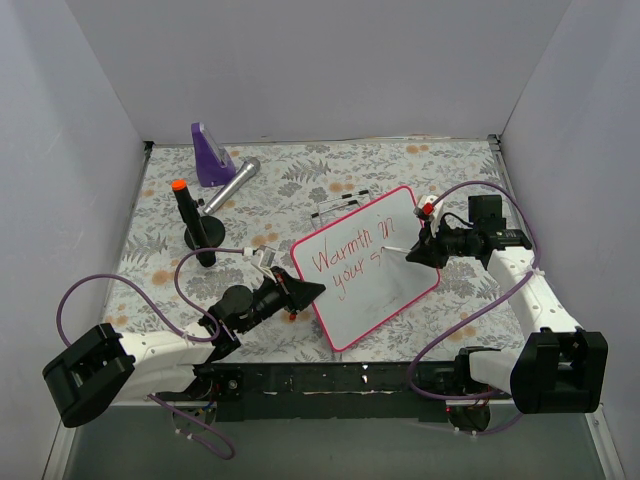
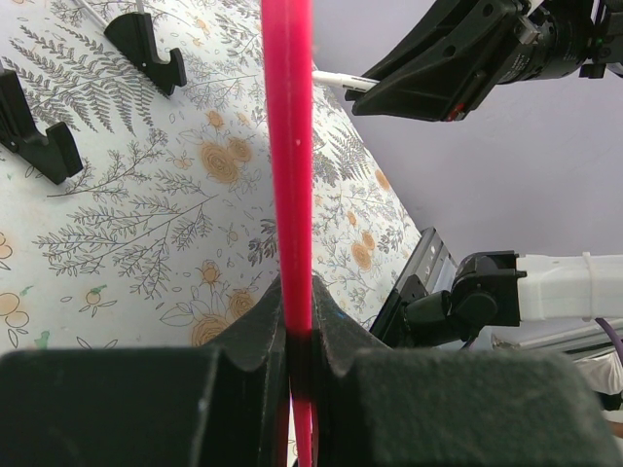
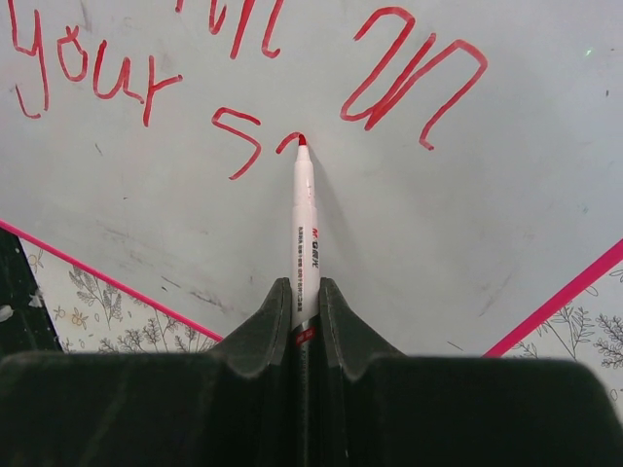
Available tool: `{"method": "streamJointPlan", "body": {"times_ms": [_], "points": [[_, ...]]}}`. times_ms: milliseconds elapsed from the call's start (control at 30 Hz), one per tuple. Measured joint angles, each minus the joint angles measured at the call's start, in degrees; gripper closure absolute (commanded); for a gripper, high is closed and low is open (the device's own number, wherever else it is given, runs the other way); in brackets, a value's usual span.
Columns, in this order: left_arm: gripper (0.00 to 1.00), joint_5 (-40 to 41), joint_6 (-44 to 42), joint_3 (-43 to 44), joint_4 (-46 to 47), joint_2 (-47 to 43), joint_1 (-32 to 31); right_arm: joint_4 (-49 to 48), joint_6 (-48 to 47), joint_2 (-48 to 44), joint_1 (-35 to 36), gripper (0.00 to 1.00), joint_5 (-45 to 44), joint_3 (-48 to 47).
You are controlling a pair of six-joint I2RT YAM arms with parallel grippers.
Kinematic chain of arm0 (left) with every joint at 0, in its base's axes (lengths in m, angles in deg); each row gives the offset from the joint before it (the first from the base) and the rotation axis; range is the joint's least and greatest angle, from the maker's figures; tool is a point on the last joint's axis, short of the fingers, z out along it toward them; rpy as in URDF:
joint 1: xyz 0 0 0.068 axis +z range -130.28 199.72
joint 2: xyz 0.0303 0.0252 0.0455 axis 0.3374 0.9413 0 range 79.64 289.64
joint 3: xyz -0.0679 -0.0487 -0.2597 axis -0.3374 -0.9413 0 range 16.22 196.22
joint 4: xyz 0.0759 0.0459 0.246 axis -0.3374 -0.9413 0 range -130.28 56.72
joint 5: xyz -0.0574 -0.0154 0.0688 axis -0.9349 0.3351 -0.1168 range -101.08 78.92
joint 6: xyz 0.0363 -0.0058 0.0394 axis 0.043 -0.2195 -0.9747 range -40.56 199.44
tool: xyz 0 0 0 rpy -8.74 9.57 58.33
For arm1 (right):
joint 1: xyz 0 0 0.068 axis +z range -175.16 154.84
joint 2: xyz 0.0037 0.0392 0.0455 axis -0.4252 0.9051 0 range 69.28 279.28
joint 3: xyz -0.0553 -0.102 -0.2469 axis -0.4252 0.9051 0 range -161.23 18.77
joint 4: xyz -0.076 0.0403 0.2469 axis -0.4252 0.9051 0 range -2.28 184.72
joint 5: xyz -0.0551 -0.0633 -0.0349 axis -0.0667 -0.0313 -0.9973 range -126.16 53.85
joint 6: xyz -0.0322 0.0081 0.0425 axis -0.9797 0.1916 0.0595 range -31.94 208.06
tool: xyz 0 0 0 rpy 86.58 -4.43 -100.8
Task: Write a sentence on the whiteboard
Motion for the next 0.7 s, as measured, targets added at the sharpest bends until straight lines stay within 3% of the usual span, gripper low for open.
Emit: {"method": "streamJointPlan", "body": {"times_ms": [700], "points": [[1.00, 0.26, 0.11, -0.11, 0.00, -0.07, 0.00, 3.26, -4.96, -0.33, -1.22, 0.99, -1.53, 1.14]]}}
